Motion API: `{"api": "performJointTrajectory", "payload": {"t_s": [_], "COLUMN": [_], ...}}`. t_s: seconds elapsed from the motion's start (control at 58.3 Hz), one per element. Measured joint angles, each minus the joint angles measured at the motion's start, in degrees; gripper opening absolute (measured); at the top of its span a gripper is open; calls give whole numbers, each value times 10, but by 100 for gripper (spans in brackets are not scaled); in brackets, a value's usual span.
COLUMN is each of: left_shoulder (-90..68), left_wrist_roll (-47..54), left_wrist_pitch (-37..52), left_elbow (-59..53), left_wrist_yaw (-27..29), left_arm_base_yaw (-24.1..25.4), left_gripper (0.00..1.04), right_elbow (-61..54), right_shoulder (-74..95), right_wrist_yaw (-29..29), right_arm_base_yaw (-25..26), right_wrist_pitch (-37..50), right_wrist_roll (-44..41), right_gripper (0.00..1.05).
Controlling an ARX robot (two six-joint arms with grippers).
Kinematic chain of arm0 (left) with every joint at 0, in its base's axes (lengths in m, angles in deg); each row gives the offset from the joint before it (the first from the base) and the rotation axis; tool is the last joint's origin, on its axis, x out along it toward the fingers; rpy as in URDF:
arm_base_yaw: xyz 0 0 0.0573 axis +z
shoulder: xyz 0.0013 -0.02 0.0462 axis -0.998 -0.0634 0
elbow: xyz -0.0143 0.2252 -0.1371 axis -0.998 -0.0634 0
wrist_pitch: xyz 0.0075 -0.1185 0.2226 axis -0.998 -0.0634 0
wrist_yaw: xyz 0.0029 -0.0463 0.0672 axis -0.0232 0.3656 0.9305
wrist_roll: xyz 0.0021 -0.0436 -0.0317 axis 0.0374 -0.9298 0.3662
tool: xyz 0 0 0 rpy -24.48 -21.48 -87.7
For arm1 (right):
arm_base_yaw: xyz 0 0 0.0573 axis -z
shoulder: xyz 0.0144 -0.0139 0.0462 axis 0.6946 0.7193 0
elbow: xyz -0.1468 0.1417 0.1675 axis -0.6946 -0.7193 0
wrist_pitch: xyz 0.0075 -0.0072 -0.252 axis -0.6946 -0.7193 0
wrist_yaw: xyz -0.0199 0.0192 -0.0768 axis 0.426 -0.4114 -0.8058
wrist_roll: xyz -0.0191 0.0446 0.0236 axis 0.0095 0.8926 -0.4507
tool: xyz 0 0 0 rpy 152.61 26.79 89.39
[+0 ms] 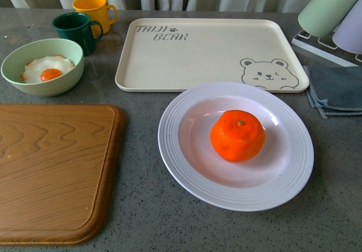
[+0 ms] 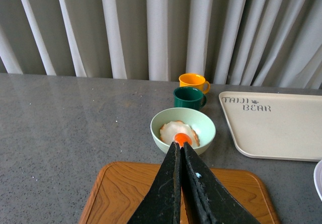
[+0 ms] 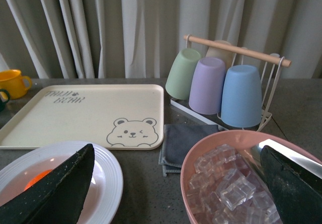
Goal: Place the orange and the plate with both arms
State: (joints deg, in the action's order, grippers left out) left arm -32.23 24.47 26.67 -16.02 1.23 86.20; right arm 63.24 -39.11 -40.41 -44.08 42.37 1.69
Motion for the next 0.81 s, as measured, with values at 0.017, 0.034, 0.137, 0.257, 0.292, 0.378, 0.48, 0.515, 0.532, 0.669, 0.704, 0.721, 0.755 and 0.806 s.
{"api": "performJointTrajectory", "payload": {"t_s": [0.017, 0.034, 0.137, 0.257, 0.292, 0.378, 0.48, 0.515, 0.532, 0.669, 0.704, 0.721, 0.755, 0.806], "left_shoulder": [0, 0, 0, 0, 0, 0, 0, 0, 0, 0, 0, 0, 0, 0], "left_wrist_roll": [0, 0, 0, 0, 0, 0, 0, 0, 0, 1, 1, 1, 1, 1], "left_wrist_pitch": [0, 0, 0, 0, 0, 0, 0, 0, 0, 0, 0, 0, 0, 0], "left_elbow": [0, 0, 0, 0, 0, 0, 0, 0, 0, 0, 0, 0, 0, 0], "left_wrist_yaw": [0, 0, 0, 0, 0, 0, 0, 0, 0, 0, 0, 0, 0, 0], "left_arm_base_yaw": [0, 0, 0, 0, 0, 0, 0, 0, 0, 0, 0, 0, 0, 0], "left_gripper": [6, 9, 27, 46, 52, 66, 83, 89, 92, 95, 96, 96, 96, 96], "right_elbow": [0, 0, 0, 0, 0, 0, 0, 0, 0, 18, 43, 57, 70, 68], "right_shoulder": [0, 0, 0, 0, 0, 0, 0, 0, 0, 24, 65, 99, 153, 229], "right_wrist_yaw": [0, 0, 0, 0, 0, 0, 0, 0, 0, 49, 84, 97, 116, 118], "right_arm_base_yaw": [0, 0, 0, 0, 0, 0, 0, 0, 0, 10, 12, 9, -1, -22], "right_wrist_pitch": [0, 0, 0, 0, 0, 0, 0, 0, 0, -50, -111, -142, -168, -158], "right_wrist_roll": [0, 0, 0, 0, 0, 0, 0, 0, 0, 16, 31, 38, 54, 70], "right_gripper": [96, 96, 96, 96, 96, 96, 96, 96, 96, 96, 96, 96, 96, 96]}}
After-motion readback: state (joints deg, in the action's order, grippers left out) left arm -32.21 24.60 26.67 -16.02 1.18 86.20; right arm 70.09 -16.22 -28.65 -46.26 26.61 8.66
